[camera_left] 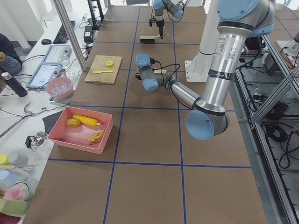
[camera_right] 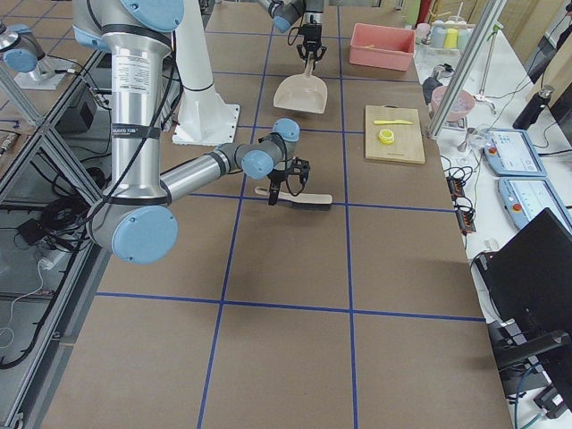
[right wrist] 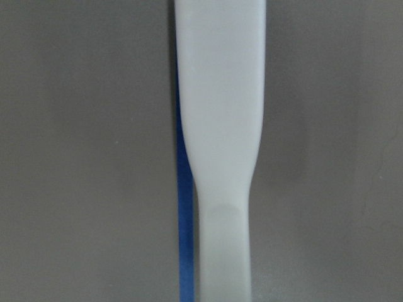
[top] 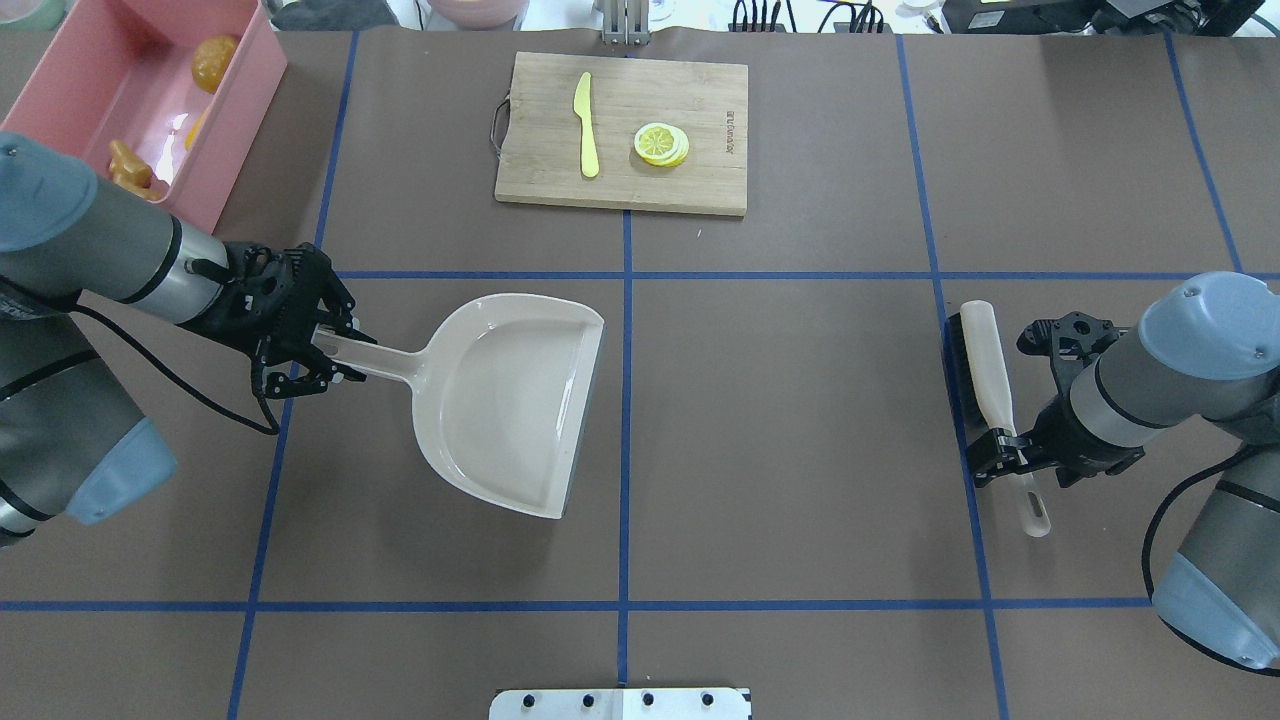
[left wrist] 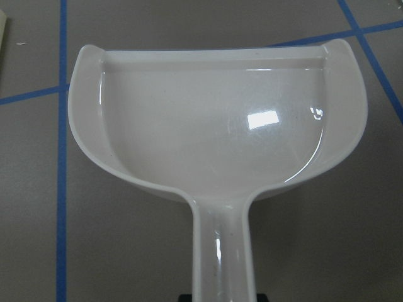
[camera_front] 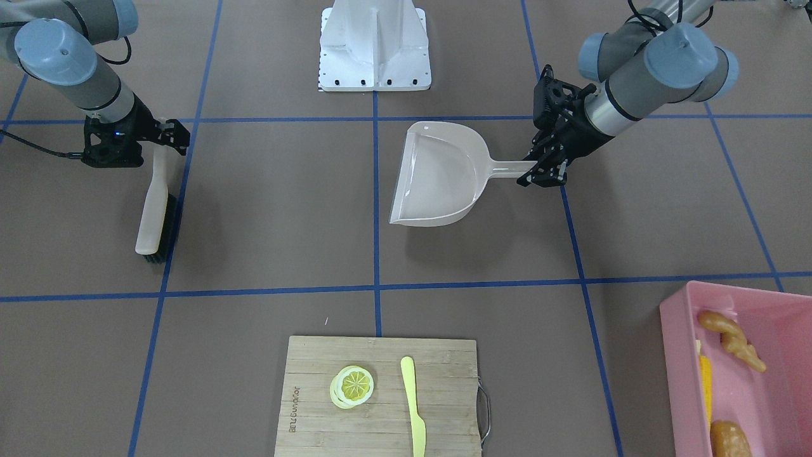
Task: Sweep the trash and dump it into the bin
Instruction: 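Lower the empty dustpan with left gripper while right sets down brush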
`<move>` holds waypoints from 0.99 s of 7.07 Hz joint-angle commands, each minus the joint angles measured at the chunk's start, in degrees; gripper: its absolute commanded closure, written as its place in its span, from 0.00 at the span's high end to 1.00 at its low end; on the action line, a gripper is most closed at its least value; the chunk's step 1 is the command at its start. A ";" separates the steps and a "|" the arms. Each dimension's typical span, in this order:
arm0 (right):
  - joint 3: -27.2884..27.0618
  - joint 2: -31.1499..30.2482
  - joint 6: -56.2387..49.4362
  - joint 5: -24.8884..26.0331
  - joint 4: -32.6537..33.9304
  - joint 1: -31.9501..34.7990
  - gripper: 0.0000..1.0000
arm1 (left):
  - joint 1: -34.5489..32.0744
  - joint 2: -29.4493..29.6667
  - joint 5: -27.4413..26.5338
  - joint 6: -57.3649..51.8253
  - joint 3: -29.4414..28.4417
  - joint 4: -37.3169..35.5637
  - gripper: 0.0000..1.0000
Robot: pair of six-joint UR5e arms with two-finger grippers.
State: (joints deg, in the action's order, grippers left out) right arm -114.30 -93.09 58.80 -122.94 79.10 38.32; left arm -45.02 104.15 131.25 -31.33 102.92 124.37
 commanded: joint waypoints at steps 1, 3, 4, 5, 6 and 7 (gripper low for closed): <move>-1.79 -0.34 -0.26 -0.02 0.00 1.05 1.00 | 0.46 -0.18 -0.56 5.39 -0.26 0.52 0.09; -3.72 -0.08 -1.49 0.06 0.44 9.88 1.00 | 0.81 0.00 -0.91 5.23 -1.57 0.17 0.15; -3.73 -0.08 -5.15 -0.11 0.96 14.28 1.00 | 1.16 0.34 -1.00 5.13 -2.80 0.34 0.17; -3.56 -0.16 -15.28 -0.11 3.75 19.81 1.00 | 1.16 0.35 -0.91 5.22 -2.81 0.35 0.18; -3.47 0.62 -23.38 0.50 8.65 24.47 1.00 | 1.42 0.70 -1.00 5.22 -3.60 -0.18 0.21; -2.16 0.63 -28.95 0.85 9.74 28.35 1.00 | 1.43 1.13 -1.18 5.31 -3.78 -0.09 0.24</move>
State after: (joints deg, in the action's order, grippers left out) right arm -117.46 -92.70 37.63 -122.52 86.23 61.61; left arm -43.68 104.85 130.23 -26.08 99.56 124.37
